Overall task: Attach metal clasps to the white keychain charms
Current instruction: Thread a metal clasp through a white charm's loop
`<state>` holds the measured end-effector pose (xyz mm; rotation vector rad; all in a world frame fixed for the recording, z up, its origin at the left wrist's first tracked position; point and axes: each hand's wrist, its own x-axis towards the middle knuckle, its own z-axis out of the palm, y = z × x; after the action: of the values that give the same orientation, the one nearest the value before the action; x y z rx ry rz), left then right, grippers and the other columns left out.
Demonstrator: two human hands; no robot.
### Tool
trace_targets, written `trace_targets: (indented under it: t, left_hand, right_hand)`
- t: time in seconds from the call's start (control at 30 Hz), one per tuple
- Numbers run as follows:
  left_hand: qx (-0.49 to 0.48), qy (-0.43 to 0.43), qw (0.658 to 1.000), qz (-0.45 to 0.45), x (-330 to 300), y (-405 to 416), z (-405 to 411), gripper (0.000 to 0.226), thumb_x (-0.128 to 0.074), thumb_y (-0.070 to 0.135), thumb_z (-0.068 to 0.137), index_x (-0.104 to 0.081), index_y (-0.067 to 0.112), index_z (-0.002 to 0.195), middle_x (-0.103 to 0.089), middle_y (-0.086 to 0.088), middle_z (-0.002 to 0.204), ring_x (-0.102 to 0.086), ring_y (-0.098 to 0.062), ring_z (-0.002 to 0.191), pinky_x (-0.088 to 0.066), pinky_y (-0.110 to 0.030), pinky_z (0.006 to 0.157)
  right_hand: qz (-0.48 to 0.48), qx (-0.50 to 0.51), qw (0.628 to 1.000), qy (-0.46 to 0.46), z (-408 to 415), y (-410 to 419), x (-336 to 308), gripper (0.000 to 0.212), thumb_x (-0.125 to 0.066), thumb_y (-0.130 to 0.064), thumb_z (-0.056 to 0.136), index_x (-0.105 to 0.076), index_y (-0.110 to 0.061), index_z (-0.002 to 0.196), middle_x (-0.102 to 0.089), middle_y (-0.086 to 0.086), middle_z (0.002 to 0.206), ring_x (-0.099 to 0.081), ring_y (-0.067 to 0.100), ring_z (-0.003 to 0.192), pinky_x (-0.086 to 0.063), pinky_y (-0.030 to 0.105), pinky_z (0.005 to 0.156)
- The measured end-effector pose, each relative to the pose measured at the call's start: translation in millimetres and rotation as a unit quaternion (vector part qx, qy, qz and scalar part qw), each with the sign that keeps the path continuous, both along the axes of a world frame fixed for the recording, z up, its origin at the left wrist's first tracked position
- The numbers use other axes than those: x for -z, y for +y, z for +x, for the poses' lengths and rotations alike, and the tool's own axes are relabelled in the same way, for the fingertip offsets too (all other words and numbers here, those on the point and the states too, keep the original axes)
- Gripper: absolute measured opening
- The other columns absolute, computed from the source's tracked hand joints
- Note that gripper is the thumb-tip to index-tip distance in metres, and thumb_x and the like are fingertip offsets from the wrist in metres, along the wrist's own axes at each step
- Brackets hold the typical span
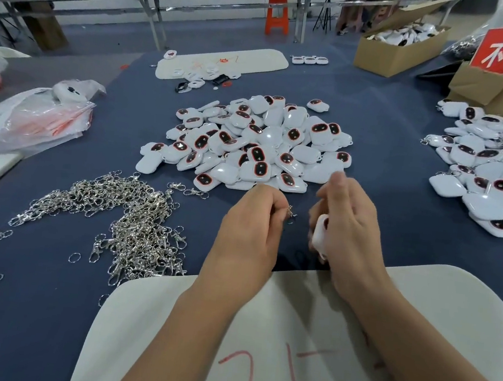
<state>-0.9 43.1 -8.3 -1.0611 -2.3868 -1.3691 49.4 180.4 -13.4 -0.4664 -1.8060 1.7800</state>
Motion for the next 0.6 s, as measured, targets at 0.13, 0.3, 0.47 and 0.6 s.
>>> trace_targets:
  t: [0.13,0.3,0.47,0.6]
  left_hand:
    - [0.024,-0.007,0.999,-0.044,-0.6,1.7,3.9,0.012,-0.054,0.007,0.100,-0.056,0.016,0.093,-0.052,0.014,0.084,-0.049,-0.005,0.076,-0.036,-0.014,0.067]
    - [0.041,-0.012,0.997,-0.062,-1.7,1.1,4.5,0.012,-0.054,0.008,0.100,-0.056,0.018,0.091,-0.051,0.016,0.083,-0.050,-0.002,0.078,-0.034,-0.012,0.067]
    - [0.048,-0.017,0.996,-0.076,-0.6,0.9,6.1,0.010,-0.054,0.013,0.101,-0.056,0.020,0.094,-0.052,0.017,0.084,-0.050,-0.004,0.081,-0.033,-0.018,0.069]
    - [0.050,-0.021,0.996,-0.076,-1.9,0.1,6.7,0.012,-0.053,0.013,0.102,-0.054,0.021,0.094,-0.050,0.018,0.083,-0.049,-0.002,0.079,-0.032,-0.016,0.067]
  right_hand:
    - [-0.140,-0.005,0.990,-0.016,-3.5,14.0,2.7,0.028,-0.059,-0.024,0.081,-0.053,-0.020,0.108,-0.060,-0.003,0.073,-0.058,0.018,0.060,-0.050,0.031,0.051]
    - [-0.152,-0.033,0.988,-0.023,-2.2,19.4,5.9,0.037,-0.088,-0.021,0.076,-0.072,-0.021,0.109,-0.078,0.001,0.092,-0.077,0.023,0.077,-0.062,0.037,0.073]
    - [-0.024,0.006,0.999,-0.024,-2.4,14.9,2.4,0.014,-0.086,-0.028,0.085,-0.077,-0.018,0.085,-0.072,0.001,0.073,-0.063,0.013,0.063,-0.057,0.031,0.062]
    - [0.029,0.010,0.998,-0.050,-4.0,9.7,-0.3,0.016,-0.071,-0.024,0.093,-0.071,-0.021,0.078,-0.062,-0.010,0.063,-0.050,0.009,0.058,-0.046,0.026,0.054]
